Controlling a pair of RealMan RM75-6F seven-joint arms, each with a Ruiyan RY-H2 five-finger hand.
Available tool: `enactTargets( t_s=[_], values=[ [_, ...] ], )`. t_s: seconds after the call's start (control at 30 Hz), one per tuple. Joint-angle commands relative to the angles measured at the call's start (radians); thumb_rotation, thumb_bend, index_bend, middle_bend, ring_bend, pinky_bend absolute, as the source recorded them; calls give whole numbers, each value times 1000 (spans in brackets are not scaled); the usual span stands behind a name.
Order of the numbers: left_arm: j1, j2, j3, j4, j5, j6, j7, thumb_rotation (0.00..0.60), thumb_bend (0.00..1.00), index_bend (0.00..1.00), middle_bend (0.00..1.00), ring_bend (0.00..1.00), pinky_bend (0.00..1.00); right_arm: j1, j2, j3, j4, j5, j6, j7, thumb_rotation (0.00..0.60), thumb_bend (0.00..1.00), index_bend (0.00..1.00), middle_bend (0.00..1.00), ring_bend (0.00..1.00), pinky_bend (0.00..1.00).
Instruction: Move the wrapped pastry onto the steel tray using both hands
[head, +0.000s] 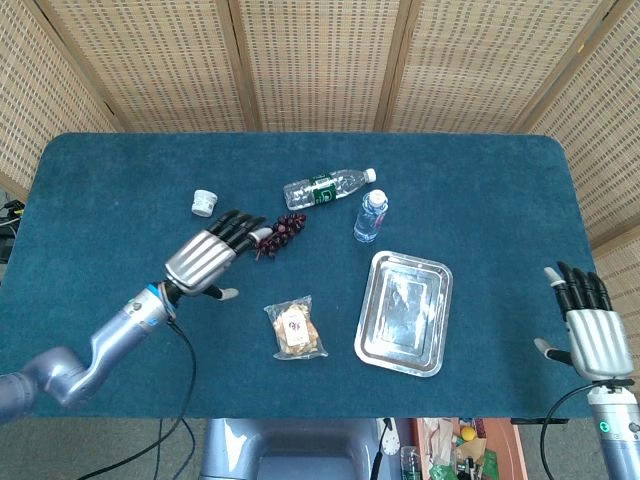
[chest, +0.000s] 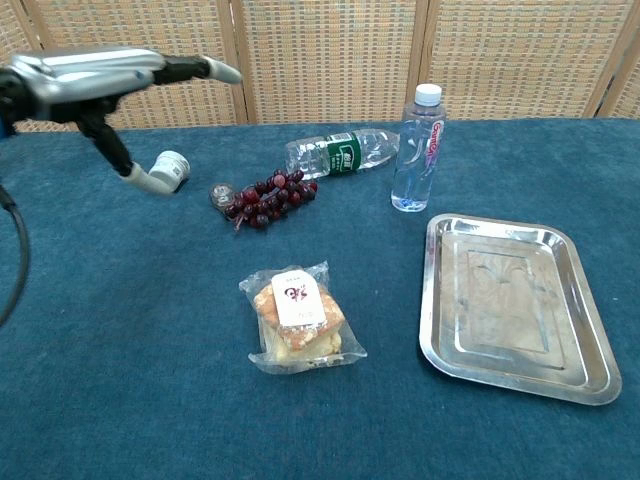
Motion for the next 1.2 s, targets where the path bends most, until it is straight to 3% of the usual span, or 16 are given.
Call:
enactTargets(
  t_s=[0.03, 0.1, 0.4, 0.57, 0.7, 0.97, 1.2],
  values=[
    [129, 122, 13, -22, -116, 83, 44, 600, 0, 0, 0, 0, 0, 185, 54, -49, 55, -304, -95, 29, 600, 0, 0, 0, 0, 0],
    [197, 156, 5, -44, -186, 148, 44, 600, 0, 0, 0, 0, 0, 281, 34, -61, 99, -430, -142, 17, 600, 0, 0, 0, 0, 0],
    [387, 205, 1, -164, -316, 326, 17, 600, 0, 0, 0, 0, 0, 605, -87, -44, 115, -586, -421, -15, 600, 0, 0, 0, 0, 0],
    [447, 218, -1, -233, -355, 350, -22, 600, 0, 0, 0, 0, 0, 759, -179, -38, 139, -619, -553, -27, 600, 0, 0, 0, 0, 0],
    [457, 218, 3, -226, -337, 335, -27, 600, 0, 0, 0, 0, 0, 872, -247, -49, 162, -649, -632, -38, 600, 0, 0, 0, 0, 0],
    [462, 210, -3, -190, -317, 291, -55, 600, 0, 0, 0, 0, 0, 994, -336, -47, 193, -601, -758, -74, 600, 0, 0, 0, 0, 0],
    [463, 207, -9, -172, -307, 262, -79, 600, 0, 0, 0, 0, 0, 1034, -376, -46, 233, -544, -827, -128, 600, 0, 0, 0, 0, 0]
  ],
)
